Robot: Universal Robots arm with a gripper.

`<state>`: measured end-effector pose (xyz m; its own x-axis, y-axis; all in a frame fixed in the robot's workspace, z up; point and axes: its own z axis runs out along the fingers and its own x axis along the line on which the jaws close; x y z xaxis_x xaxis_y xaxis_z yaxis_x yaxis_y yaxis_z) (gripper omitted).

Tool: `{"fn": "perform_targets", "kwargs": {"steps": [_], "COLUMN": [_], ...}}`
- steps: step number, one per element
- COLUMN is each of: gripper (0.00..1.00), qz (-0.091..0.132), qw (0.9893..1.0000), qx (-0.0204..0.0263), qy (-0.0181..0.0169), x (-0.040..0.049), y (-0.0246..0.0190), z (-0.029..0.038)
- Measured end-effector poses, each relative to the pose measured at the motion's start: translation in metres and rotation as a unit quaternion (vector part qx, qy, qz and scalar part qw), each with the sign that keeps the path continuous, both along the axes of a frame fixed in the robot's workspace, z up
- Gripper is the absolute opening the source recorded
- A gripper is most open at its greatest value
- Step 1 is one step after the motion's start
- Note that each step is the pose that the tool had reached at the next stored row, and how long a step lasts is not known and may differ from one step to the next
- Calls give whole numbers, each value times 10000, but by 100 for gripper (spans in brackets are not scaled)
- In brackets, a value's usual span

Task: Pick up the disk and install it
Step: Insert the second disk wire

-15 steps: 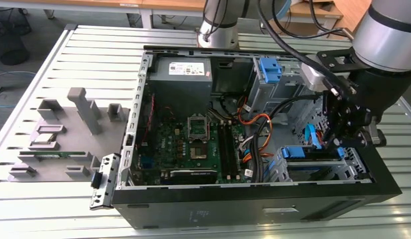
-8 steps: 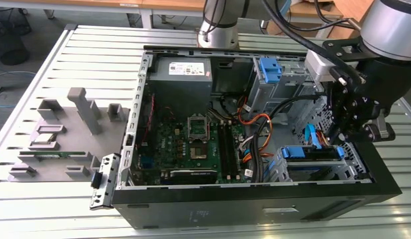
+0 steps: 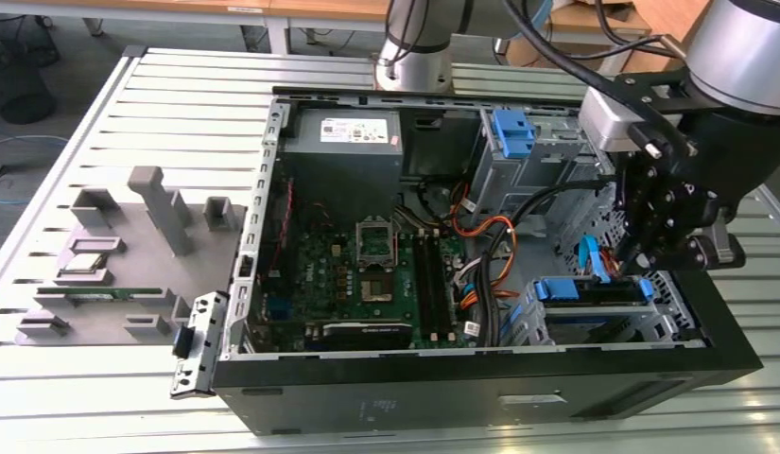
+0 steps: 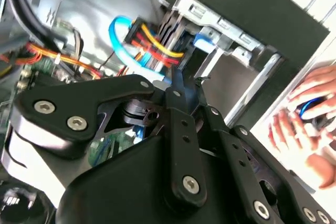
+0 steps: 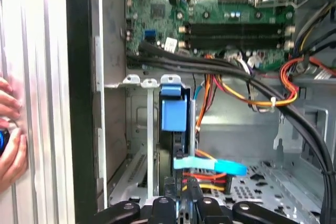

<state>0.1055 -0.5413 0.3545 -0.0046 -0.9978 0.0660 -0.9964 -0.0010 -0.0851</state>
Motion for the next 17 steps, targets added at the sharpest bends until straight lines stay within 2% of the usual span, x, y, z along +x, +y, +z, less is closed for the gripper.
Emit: {"fn": "perform_targets", "kwargs": {"steps": [3, 6, 7, 11, 12, 17], "gripper": [24, 24, 24, 24, 24, 24], "qz": [0, 0, -1, 1, 2, 21], "qw": [9996, 9986, 9985, 9985, 9985, 9977], "qx": [1, 4, 7, 27, 58, 394], "qy": [272, 534, 547, 547, 547, 547], "x": [31, 57, 57, 57, 57, 57], "y": [0, 0, -1, -3, -8, -54], "z": [-3, -4, -4, -4, -5, -4]}}
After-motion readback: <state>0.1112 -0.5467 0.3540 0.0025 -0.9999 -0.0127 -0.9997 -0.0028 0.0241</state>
